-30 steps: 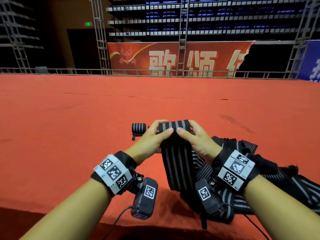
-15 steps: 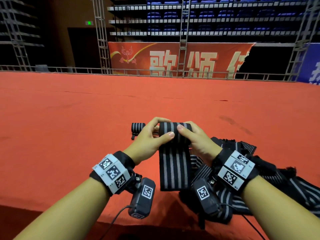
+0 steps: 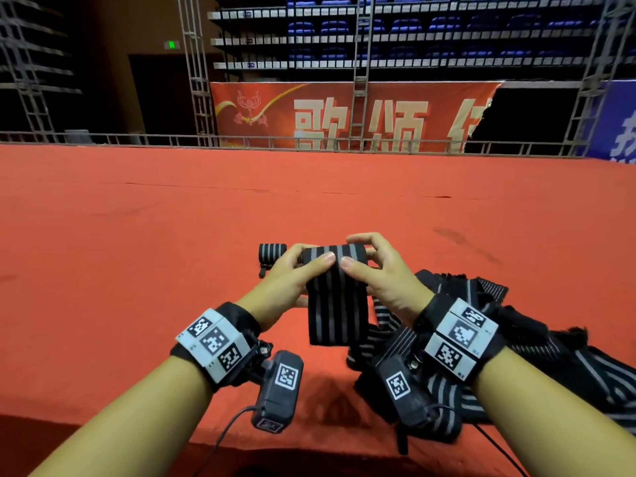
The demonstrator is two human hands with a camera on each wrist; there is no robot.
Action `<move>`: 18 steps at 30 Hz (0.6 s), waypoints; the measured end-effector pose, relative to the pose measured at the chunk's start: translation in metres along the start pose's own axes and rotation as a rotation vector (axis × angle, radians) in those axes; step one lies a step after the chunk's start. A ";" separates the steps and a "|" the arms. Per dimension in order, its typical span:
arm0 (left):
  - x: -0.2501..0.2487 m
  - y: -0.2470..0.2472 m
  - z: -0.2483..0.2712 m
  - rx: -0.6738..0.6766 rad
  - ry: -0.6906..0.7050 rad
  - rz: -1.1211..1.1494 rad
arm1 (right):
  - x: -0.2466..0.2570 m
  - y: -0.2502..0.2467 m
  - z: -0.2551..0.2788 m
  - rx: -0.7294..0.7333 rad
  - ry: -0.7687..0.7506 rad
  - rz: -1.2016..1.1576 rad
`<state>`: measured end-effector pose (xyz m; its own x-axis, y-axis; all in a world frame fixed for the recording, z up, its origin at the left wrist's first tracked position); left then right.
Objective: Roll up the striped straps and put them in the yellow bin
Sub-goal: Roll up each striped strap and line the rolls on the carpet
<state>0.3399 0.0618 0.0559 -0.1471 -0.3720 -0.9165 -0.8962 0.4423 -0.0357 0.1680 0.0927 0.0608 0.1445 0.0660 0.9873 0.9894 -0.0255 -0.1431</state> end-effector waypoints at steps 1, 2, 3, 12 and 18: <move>0.000 -0.002 0.000 -0.017 0.049 -0.055 | 0.000 0.002 0.000 0.022 0.072 -0.054; 0.001 -0.004 0.000 -0.029 0.104 -0.121 | 0.000 0.002 0.000 0.057 0.153 -0.104; 0.002 -0.006 0.000 -0.031 0.140 -0.172 | 0.000 0.002 0.000 0.086 0.215 -0.127; 0.010 -0.009 0.008 -0.041 0.000 -0.004 | -0.014 0.008 -0.001 0.054 0.170 -0.150; 0.032 -0.025 0.014 -0.046 -0.030 -0.050 | -0.024 0.023 -0.013 0.140 0.411 -0.103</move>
<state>0.3640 0.0505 0.0218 -0.0899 -0.3676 -0.9256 -0.9205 0.3854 -0.0637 0.1872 0.0772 0.0344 0.0544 -0.3419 0.9382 0.9950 0.0976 -0.0221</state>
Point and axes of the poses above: each hand's wrist, its own z-axis away from the middle knuckle, its own y-axis out of the palm, x = y × z, the point moved 1 cm from there along -z, towards the middle knuckle, and after that the axes turned 13 degrees about y, right-handed, at the moved point
